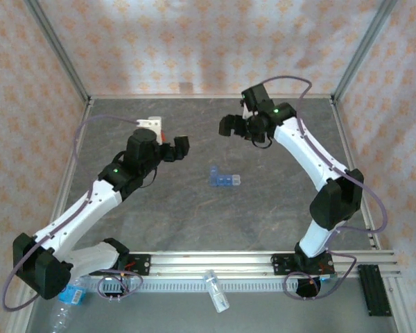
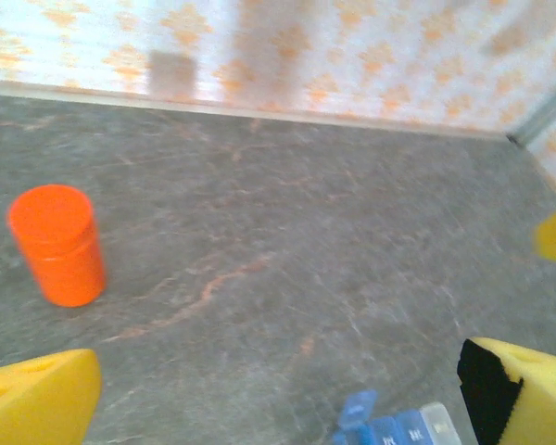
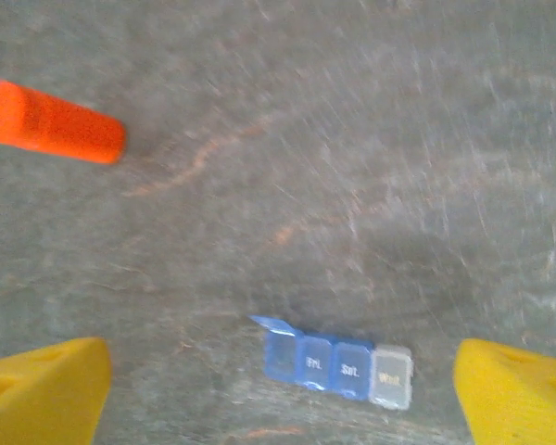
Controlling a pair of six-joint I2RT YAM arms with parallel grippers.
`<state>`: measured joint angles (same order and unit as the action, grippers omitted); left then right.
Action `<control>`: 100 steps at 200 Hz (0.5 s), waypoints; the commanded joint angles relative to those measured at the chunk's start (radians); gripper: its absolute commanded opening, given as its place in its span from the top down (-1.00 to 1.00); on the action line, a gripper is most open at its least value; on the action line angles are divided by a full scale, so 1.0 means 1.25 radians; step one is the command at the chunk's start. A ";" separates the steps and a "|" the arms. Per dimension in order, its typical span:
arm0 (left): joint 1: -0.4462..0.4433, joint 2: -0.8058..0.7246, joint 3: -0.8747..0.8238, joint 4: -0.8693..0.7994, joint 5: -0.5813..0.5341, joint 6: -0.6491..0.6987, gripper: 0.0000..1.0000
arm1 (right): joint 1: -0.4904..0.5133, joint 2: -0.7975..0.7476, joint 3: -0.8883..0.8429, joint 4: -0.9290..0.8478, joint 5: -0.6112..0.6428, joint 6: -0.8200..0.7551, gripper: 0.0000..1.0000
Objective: Sort the pills into containers
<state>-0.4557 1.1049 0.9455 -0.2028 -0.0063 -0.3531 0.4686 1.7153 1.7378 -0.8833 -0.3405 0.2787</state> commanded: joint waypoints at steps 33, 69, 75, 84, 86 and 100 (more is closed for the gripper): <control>0.178 0.044 -0.011 -0.046 0.068 -0.140 -1.00 | 0.049 0.083 0.131 -0.048 -0.011 -0.068 -0.99; 0.316 0.141 0.013 -0.033 0.182 -0.214 -1.00 | 0.129 0.193 0.210 0.018 0.019 -0.079 -0.94; 0.337 0.162 0.019 -0.018 0.209 -0.226 -1.00 | 0.140 0.214 0.231 0.023 0.025 -0.081 -0.93; 0.357 0.195 0.029 0.012 0.246 -0.237 -1.00 | 0.156 0.247 0.261 0.031 0.031 -0.083 -0.91; 0.361 0.203 0.032 0.016 0.252 -0.237 -1.00 | 0.159 0.254 0.267 0.033 0.032 -0.084 -0.91; 0.366 0.259 0.073 0.018 0.267 -0.224 -1.00 | 0.176 0.307 0.328 0.038 0.036 -0.083 -0.91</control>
<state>-0.0189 1.3491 0.9501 -0.2203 0.2142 -0.5957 0.6537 2.0216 2.0338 -0.8715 -0.3305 0.1967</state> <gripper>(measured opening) 0.998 0.956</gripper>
